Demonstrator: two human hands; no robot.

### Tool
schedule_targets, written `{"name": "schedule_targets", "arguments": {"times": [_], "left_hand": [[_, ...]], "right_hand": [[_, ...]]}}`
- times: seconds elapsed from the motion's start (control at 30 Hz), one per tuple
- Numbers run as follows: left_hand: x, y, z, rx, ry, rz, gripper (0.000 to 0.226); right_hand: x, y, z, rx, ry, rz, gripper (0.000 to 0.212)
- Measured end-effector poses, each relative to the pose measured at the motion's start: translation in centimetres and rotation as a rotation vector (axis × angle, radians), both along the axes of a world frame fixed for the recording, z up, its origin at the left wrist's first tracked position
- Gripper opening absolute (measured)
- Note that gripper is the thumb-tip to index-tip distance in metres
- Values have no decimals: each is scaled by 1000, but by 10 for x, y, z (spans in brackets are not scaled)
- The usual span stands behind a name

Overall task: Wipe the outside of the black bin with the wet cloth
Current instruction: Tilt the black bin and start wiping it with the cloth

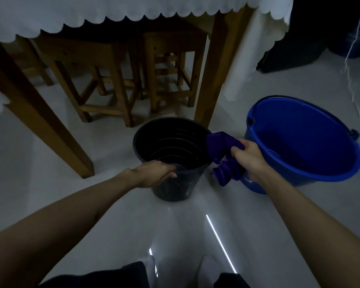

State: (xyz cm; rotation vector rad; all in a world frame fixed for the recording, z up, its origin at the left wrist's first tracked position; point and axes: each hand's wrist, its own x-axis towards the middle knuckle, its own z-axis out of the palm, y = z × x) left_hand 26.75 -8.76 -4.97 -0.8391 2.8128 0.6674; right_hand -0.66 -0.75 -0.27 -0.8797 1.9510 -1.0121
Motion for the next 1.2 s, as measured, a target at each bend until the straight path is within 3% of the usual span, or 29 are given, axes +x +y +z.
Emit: {"name": "schedule_targets", "arguments": {"times": [0.2, 0.77, 0.83, 0.97, 1.2], "left_hand": [[-10, -26, 20, 61, 219, 149, 26], [-10, -72, 15, 379, 434, 507, 23], [-8, -69, 10, 252, 394, 478, 40], [-8, -59, 4, -195, 279, 325, 64], [-3, -65, -6, -445, 454, 108, 51]], "right_hand": [[-1, -1, 17, -121, -103, -89, 25], [-6, 2, -27, -125, -80, -1, 27], [-2, 2, -33, -123, -75, 13, 27], [2, 2, -40, -109, -77, 39, 26], [0, 2, -49, -82, -58, 57, 29]]}}
